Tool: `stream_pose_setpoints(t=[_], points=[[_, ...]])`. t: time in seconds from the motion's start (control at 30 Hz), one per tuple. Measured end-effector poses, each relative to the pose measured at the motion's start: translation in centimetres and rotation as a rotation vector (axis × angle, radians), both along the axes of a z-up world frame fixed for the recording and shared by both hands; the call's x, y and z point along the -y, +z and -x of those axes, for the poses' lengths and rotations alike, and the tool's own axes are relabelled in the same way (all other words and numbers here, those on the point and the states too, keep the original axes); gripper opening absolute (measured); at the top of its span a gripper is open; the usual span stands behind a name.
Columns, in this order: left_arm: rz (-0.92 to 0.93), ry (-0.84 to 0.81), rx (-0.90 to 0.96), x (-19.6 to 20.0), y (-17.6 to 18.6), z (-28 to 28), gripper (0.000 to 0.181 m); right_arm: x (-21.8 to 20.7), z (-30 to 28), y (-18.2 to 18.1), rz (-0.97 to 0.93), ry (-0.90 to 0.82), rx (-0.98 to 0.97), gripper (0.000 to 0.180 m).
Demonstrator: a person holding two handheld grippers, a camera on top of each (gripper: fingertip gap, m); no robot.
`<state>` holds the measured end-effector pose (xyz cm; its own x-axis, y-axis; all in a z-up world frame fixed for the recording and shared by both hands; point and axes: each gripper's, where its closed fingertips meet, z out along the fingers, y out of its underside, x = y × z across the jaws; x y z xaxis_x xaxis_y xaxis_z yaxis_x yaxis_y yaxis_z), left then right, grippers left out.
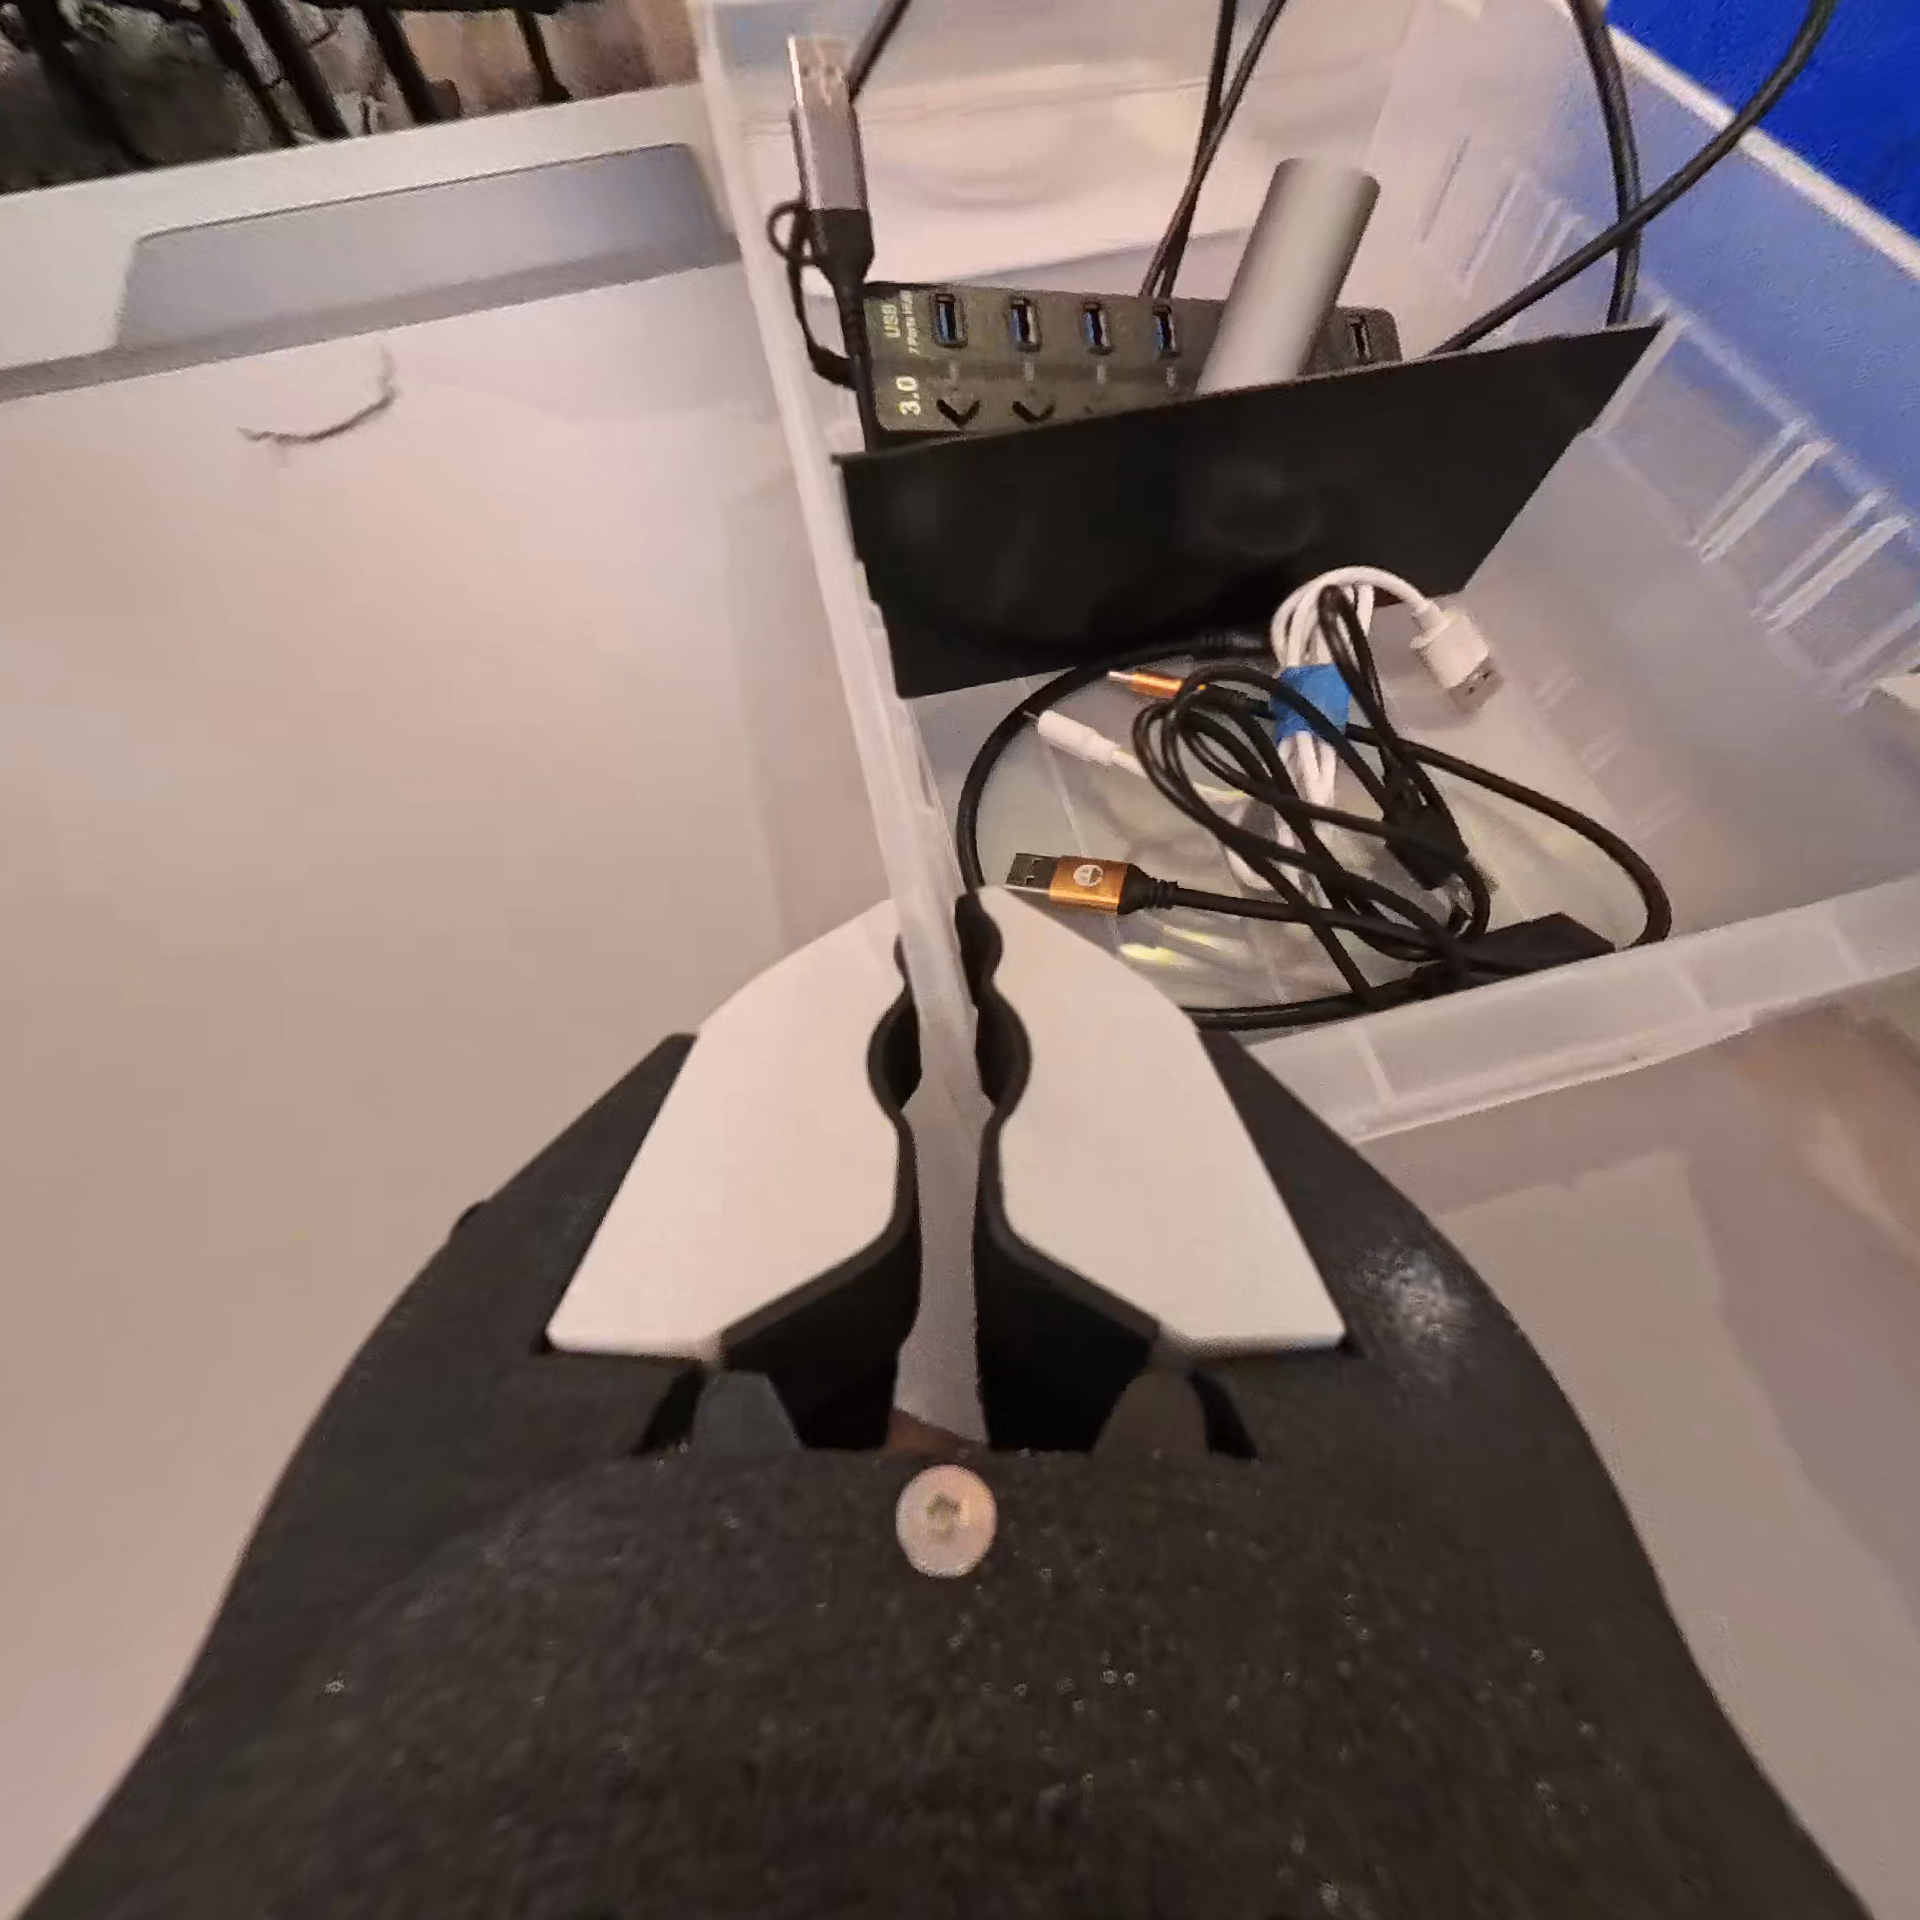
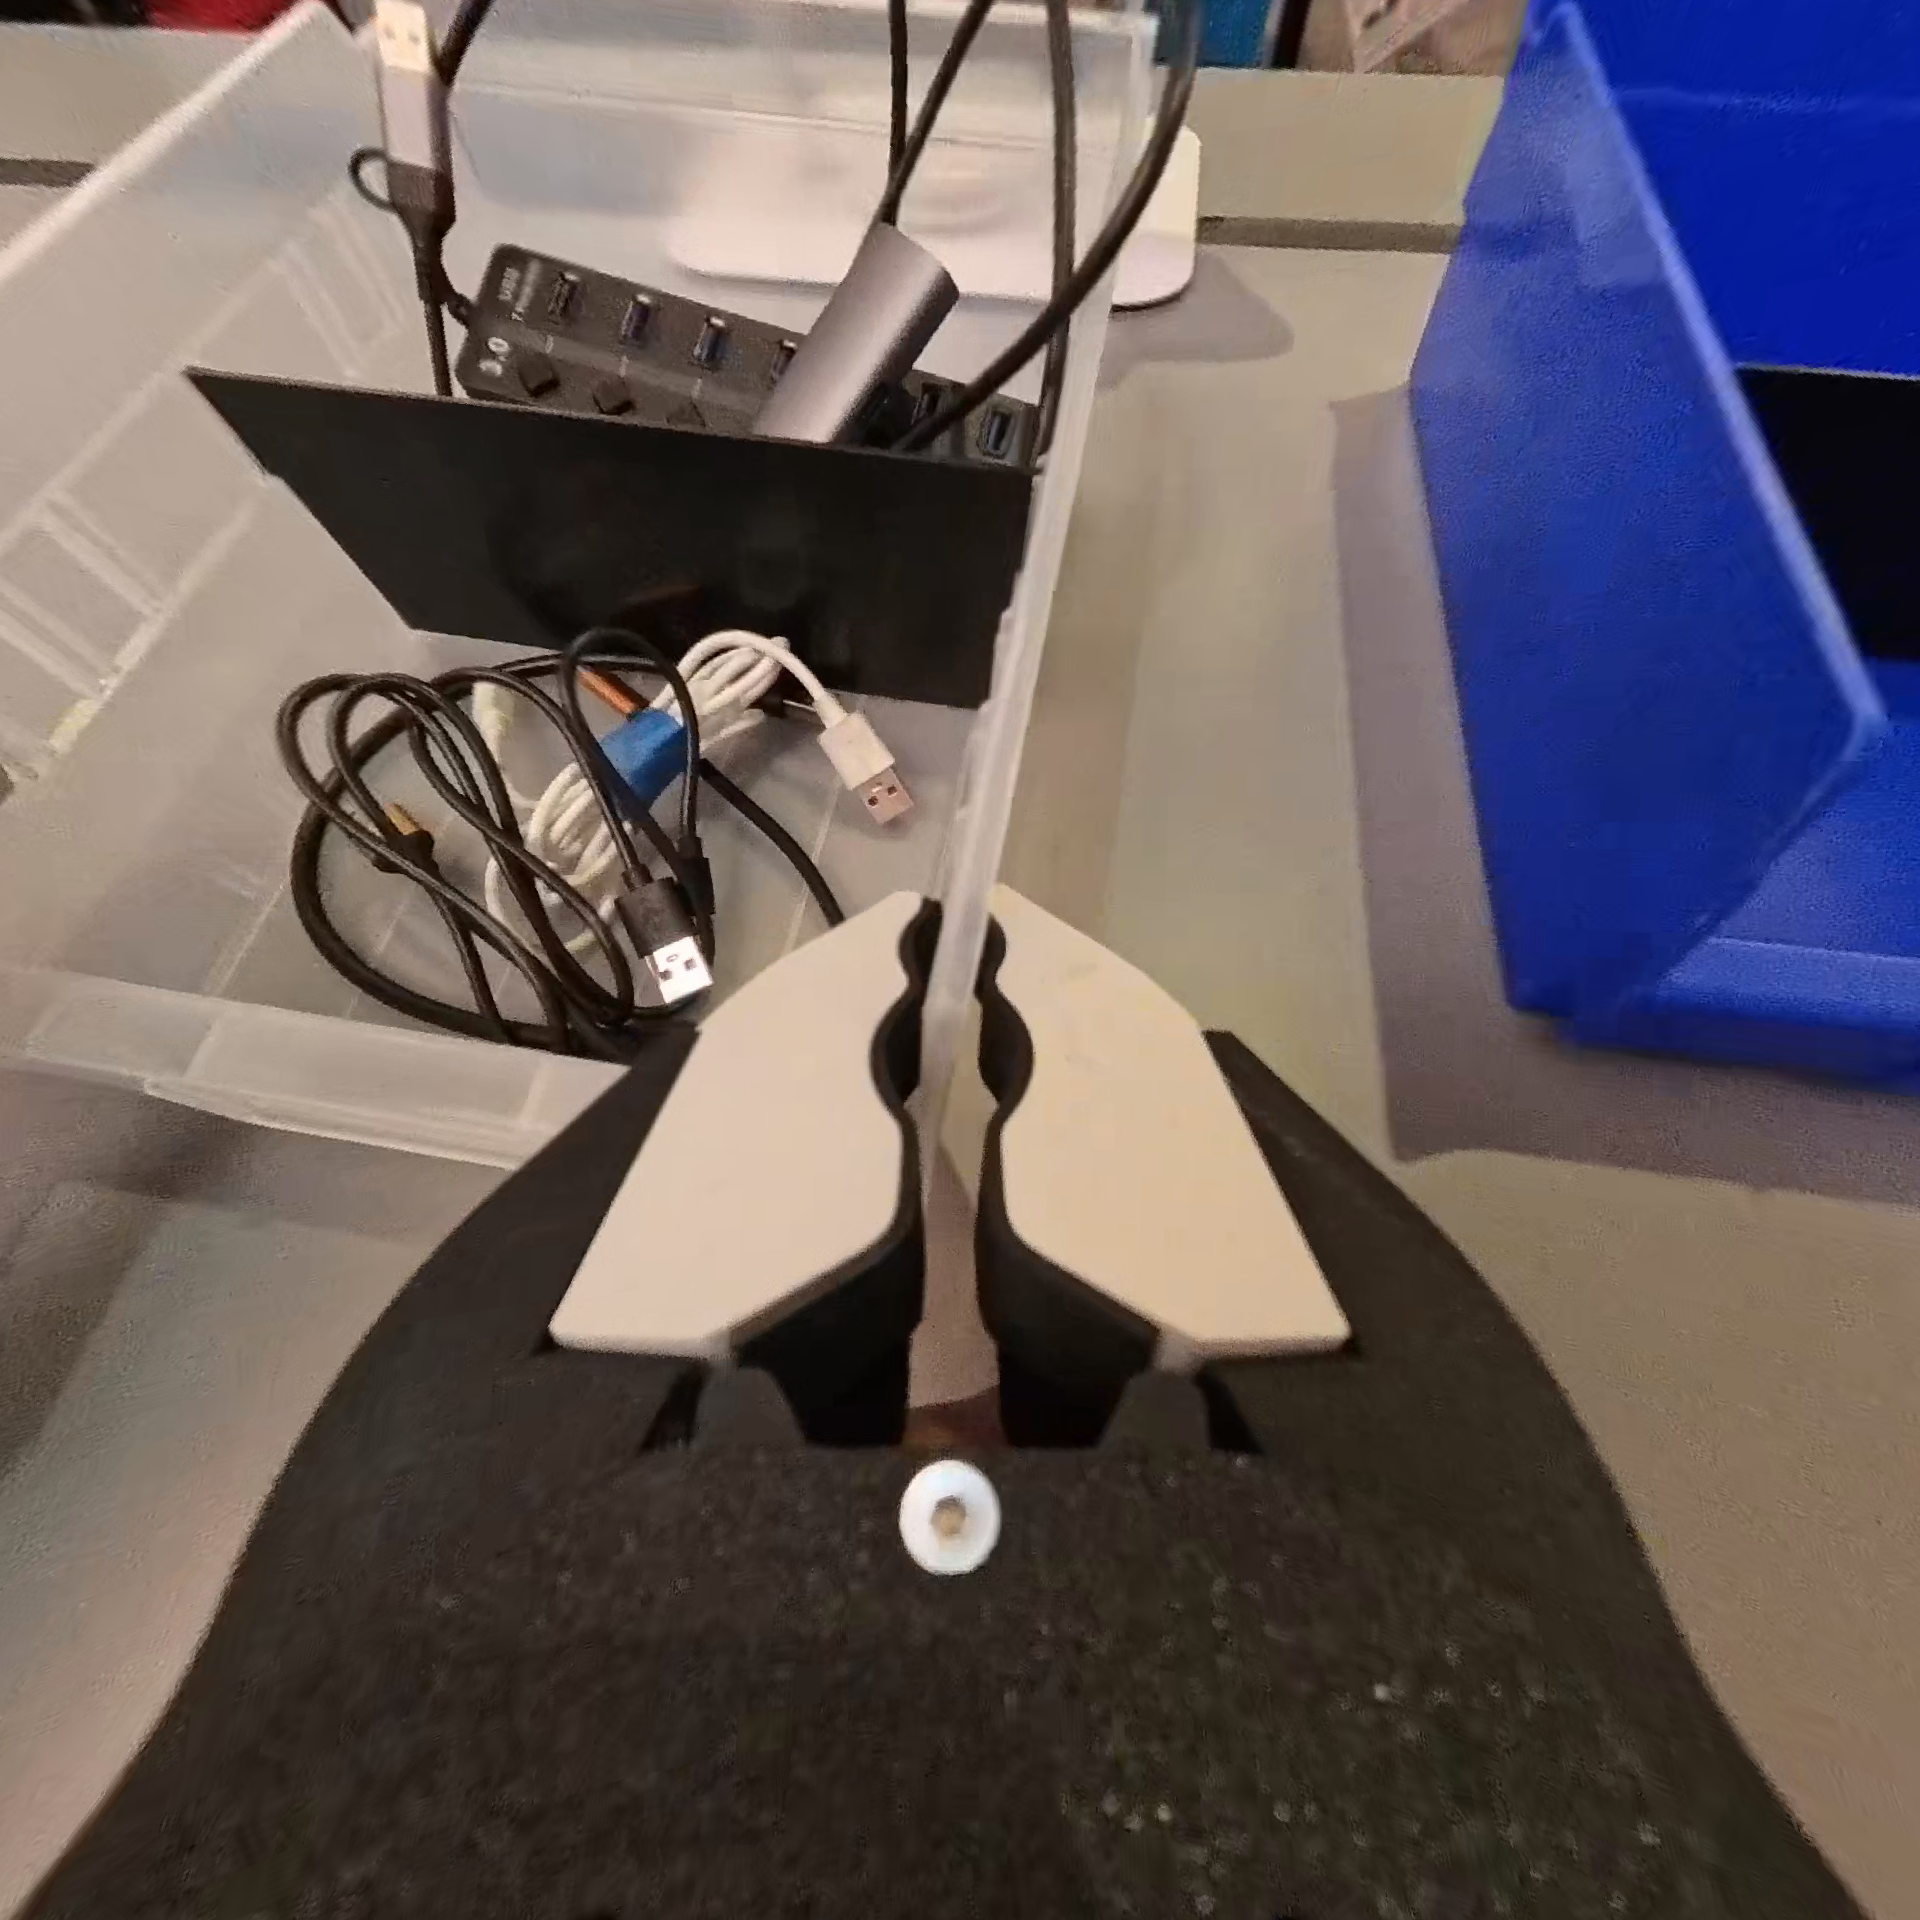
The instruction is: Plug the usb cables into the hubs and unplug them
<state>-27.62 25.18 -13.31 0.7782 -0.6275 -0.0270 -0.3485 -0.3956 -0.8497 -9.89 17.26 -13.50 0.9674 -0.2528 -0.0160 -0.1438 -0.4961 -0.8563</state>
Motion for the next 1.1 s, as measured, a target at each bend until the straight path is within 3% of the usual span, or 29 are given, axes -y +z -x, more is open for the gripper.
stream_pose_setpoints(t=[0.2, 0.33, 0.47, 0.6, 0.83, 0.93, 1.03, 1.1], points=[[-0.081, 0.113, 0.005, -4.4, 2.7, 8.1, 0.002, -4.0, 8.2, 1.5, -0.070, 0.024, 0.014, 0.005], [-0.069, 0.210, 0.082, -7.1, 3.1, 13.8, 0.001, -7.4, 13.5, 2.8, -0.106, 0.071, 0.044, 0.006], [-0.066, 0.265, 0.052, -8.3, 2.5, 18.2, 0.001, -9.3, 17.7, 1.7, -0.088, 0.112, 0.047, 0.006], [0.020, 0.281, 0.062, -8.7, 0.1, 19.2, 0.002, -10.5, 18.7, 0.3, -0.042, 0.118, 0.007, 0.005], [0.026, 0.287, 0.045, -9.8, 0.0, 19.3, 0.002, -11.1, 19.2, 0.2, -0.012, 0.224, 0.008, 0.011], [0.014, 0.301, 0.103, -9.8, 0.2, 19.2, 0.002, -8.8, 19.9, 0.3, 0.000, 0.397, -0.045, 0.016], [-0.037, 0.331, 0.032, -9.3, 0.0, 19.7, 0.024, -2.7, 19.7, 1.1, -0.029, 0.612, -0.108, 0.023], [-0.072, 0.343, 0.006, -8.8, 0.5, 20.1, 0.026, 1.1, 17.7, 1.3, -0.043, 0.692, -0.098, 0.027]])
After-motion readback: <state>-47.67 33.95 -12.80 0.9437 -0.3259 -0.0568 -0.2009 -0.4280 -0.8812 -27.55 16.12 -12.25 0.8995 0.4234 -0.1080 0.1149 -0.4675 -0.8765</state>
